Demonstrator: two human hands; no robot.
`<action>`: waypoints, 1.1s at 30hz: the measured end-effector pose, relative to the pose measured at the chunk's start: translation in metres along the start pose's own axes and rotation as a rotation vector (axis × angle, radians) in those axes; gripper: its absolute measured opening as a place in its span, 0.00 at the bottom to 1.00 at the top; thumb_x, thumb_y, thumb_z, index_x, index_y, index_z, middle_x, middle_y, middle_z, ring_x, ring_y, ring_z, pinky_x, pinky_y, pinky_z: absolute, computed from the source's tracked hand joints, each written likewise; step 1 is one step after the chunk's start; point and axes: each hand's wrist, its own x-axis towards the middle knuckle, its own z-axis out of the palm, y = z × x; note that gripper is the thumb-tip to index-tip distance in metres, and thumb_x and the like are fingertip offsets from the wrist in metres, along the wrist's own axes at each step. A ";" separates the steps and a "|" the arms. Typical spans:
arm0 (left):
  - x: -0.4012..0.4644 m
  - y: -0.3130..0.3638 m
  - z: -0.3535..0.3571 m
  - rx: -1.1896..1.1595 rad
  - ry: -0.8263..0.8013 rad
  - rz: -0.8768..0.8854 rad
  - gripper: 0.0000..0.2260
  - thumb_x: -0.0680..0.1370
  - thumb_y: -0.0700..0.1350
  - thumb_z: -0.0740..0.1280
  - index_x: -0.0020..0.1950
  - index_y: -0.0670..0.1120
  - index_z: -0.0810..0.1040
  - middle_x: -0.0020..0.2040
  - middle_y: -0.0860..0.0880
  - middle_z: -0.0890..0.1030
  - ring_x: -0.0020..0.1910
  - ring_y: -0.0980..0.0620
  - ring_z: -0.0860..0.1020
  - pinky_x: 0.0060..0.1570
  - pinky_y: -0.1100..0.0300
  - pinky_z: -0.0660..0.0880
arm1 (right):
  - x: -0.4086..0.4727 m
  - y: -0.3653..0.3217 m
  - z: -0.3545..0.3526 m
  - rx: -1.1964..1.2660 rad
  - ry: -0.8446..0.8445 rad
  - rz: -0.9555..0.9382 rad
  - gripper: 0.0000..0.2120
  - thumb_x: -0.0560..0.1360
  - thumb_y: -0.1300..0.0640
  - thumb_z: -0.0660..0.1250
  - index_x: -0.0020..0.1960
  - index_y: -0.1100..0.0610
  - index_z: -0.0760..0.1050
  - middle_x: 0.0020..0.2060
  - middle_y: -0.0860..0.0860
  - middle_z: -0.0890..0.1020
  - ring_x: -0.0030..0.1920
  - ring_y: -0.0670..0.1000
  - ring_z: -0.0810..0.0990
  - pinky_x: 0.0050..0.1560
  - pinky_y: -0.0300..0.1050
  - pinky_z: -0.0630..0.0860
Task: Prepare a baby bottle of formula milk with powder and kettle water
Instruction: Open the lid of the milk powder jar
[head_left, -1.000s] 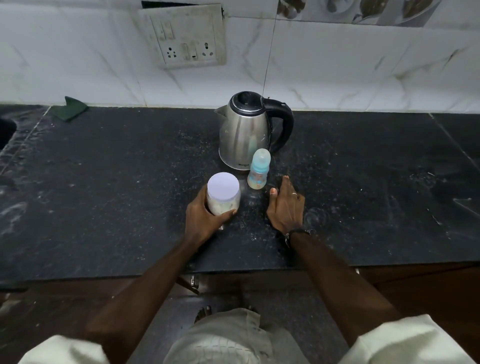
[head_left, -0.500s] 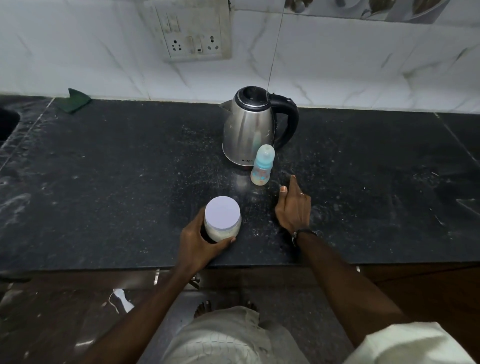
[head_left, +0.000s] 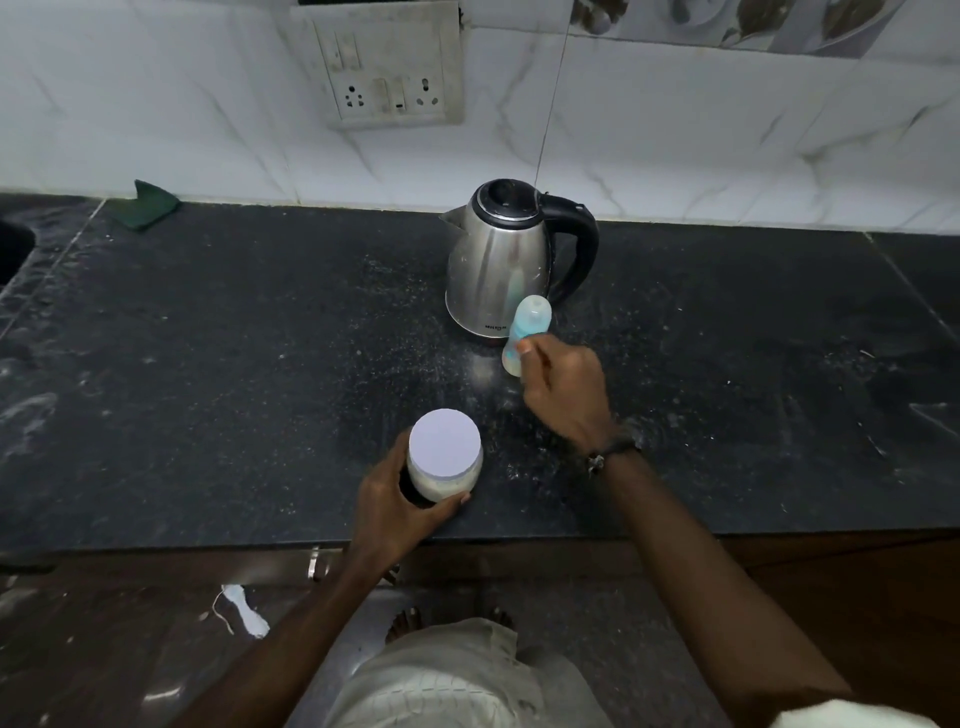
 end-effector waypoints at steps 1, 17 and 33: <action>0.000 0.000 0.000 0.008 0.006 -0.003 0.43 0.62 0.60 0.80 0.73 0.46 0.73 0.68 0.50 0.80 0.67 0.53 0.77 0.65 0.65 0.74 | 0.003 -0.015 -0.001 -0.033 -0.141 -0.038 0.15 0.79 0.48 0.59 0.44 0.57 0.78 0.33 0.53 0.82 0.32 0.52 0.77 0.34 0.46 0.75; 0.006 0.000 -0.003 -0.024 -0.009 0.008 0.39 0.61 0.45 0.86 0.70 0.52 0.74 0.60 0.61 0.82 0.58 0.62 0.82 0.55 0.65 0.78 | -0.025 -0.089 0.025 -0.505 -0.378 -0.452 0.29 0.55 0.30 0.75 0.23 0.55 0.72 0.21 0.53 0.76 0.19 0.55 0.73 0.28 0.39 0.57; 0.010 -0.010 -0.004 0.049 -0.057 0.047 0.27 0.63 0.52 0.82 0.58 0.44 0.82 0.52 0.63 0.82 0.49 0.66 0.82 0.44 0.62 0.80 | -0.018 -0.101 0.003 -0.443 -0.899 -0.471 0.30 0.70 0.39 0.69 0.68 0.49 0.69 0.58 0.58 0.71 0.52 0.59 0.74 0.46 0.52 0.71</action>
